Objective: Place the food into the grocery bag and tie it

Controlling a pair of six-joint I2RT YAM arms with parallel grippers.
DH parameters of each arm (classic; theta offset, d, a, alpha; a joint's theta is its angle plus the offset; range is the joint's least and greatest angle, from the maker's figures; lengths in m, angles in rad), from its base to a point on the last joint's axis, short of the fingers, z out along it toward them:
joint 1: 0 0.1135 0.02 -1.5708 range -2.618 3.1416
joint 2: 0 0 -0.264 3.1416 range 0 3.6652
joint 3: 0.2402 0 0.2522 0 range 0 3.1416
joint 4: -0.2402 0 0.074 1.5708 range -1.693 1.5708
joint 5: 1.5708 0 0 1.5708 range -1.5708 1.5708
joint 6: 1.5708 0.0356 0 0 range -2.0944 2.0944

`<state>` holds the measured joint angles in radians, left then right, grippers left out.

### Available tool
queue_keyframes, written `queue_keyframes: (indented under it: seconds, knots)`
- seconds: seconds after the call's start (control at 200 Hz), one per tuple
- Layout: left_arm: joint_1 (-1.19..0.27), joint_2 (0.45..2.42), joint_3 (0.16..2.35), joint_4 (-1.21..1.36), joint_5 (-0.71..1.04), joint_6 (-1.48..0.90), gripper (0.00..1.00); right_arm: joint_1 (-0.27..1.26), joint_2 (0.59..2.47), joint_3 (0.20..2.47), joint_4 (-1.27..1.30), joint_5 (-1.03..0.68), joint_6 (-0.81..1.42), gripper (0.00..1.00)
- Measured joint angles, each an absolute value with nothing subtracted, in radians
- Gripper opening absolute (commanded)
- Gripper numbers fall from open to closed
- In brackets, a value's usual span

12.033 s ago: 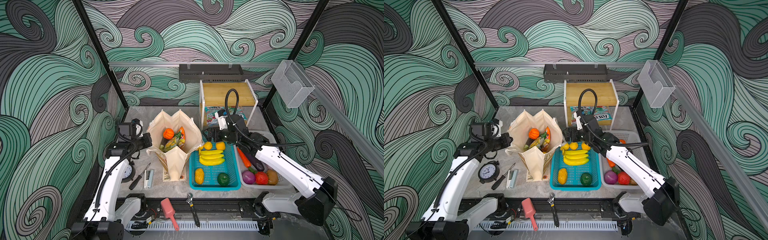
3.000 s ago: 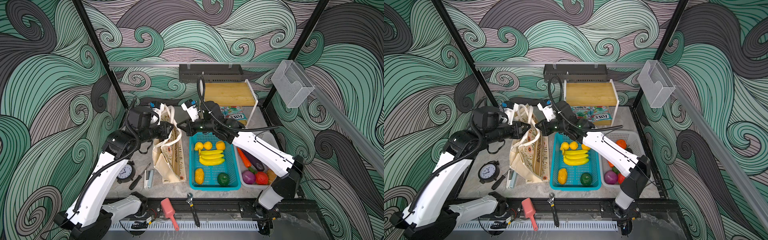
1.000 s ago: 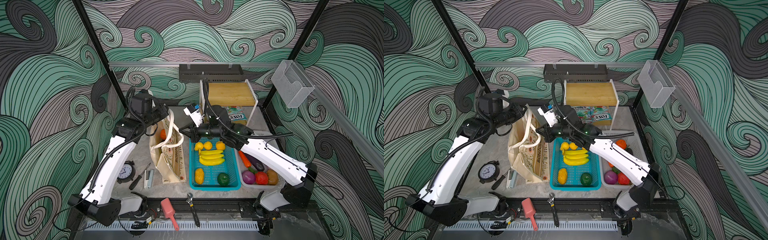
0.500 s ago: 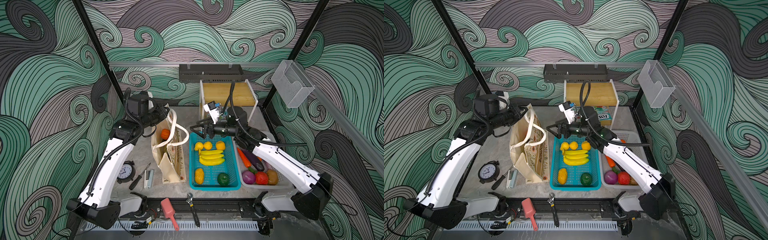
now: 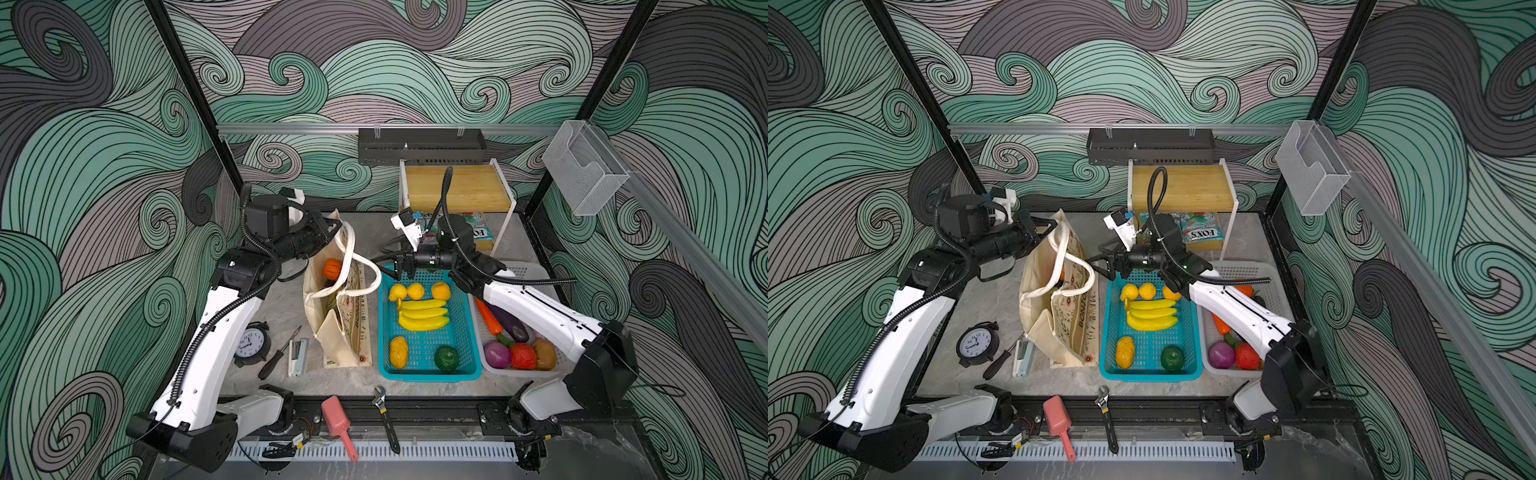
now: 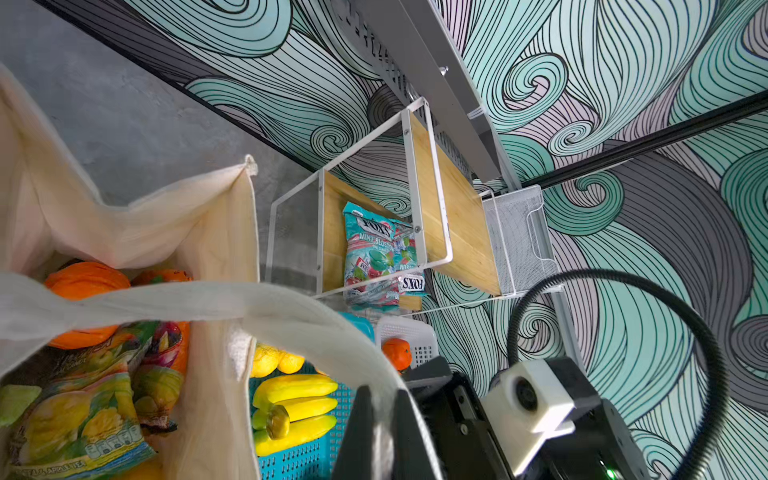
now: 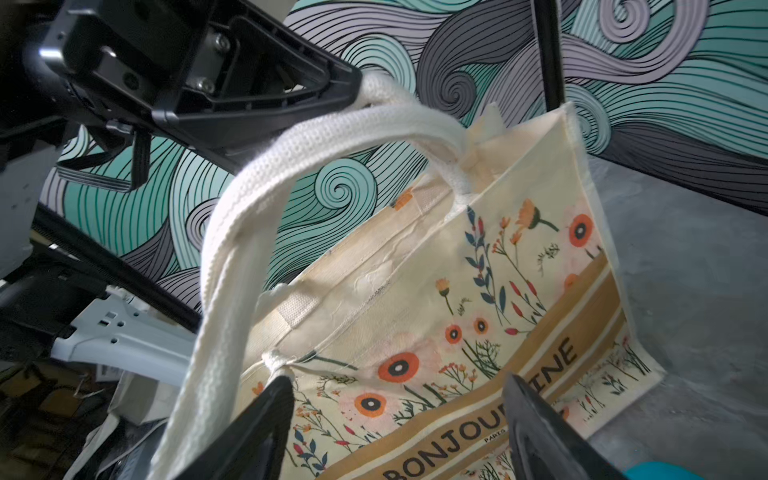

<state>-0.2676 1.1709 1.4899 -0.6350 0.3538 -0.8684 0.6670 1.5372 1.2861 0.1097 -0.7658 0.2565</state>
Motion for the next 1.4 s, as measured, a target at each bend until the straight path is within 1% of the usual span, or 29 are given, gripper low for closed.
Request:
queue_keyframes:
  seconds: [0.13,0.365,0.385,0.47,0.64,0.725,0.771,0.801,0.846,0.921,0.956,0.981,1.031,1.056,1.081,1.131,1.216,1.266,1.401]
  knots:
    - [-0.257,1.163,1.483,-0.624,0.381,-0.886,0.00,0.695,1.617,1.332,0.139,-0.805,0.253,0.81]
    - [-0.253,1.163,1.473,-0.601,0.398,-0.913,0.00,0.765,1.592,1.269,0.292,-0.826,0.234,0.90]
    - [-0.252,1.163,1.471,-0.598,0.398,-0.916,0.00,0.771,1.591,1.267,0.305,-0.828,0.233,0.95]
    - [-0.251,1.164,1.454,-0.575,0.405,-0.923,0.00,0.803,1.591,1.263,0.352,-0.829,0.223,1.00]
    - [-0.251,1.157,1.423,-0.545,0.406,-0.929,0.00,0.856,1.610,1.275,0.425,-0.818,0.230,1.00]
    - [-0.251,1.150,1.406,-0.537,0.404,-0.929,0.00,0.862,1.654,1.301,0.479,-0.821,0.278,0.99]
    - [-0.251,1.148,1.402,-0.537,0.404,-0.928,0.00,0.863,1.677,1.320,0.500,-0.823,0.305,0.97]
    - [-0.251,1.147,1.402,-0.537,0.403,-0.928,0.00,0.863,1.695,1.336,0.509,-0.823,0.322,0.95]
    - [-0.250,1.147,1.398,-0.534,0.403,-0.928,0.00,0.864,1.721,1.362,0.522,-0.823,0.348,0.88]
    - [-0.250,1.143,1.386,-0.528,0.403,-0.928,0.00,0.866,1.758,1.403,0.537,-0.822,0.386,0.72]
    - [-0.250,1.140,1.381,-0.527,0.404,-0.928,0.00,0.867,1.770,1.419,0.540,-0.820,0.401,0.58]
    - [-0.250,1.139,1.378,-0.526,0.404,-0.928,0.00,0.867,1.777,1.428,0.541,-0.820,0.412,0.45]
    - [-0.246,1.136,1.377,-0.527,0.403,-0.925,0.00,0.867,1.780,1.438,0.535,-0.819,0.422,0.25]
    - [-0.242,1.135,1.377,-0.527,0.403,-0.923,0.00,0.867,1.779,1.438,0.530,-0.819,0.424,0.18]
    - [-0.237,1.133,1.377,-0.529,0.402,-0.919,0.00,0.867,1.777,1.439,0.524,-0.819,0.426,0.14]
    - [-0.225,1.127,1.377,-0.536,0.400,-0.908,0.00,0.869,1.769,1.438,0.500,-0.812,0.426,0.08]
    - [-0.195,1.113,1.377,-0.554,0.396,-0.892,0.00,0.870,1.739,1.423,0.424,-0.780,0.396,0.05]
    - [-0.174,1.105,1.377,-0.566,0.396,-0.883,0.00,0.871,1.715,1.421,0.351,-0.750,0.373,0.00]
    - [-0.118,1.098,1.378,-0.583,0.408,-0.862,0.00,0.873,1.642,1.440,0.112,-0.634,0.279,0.00]
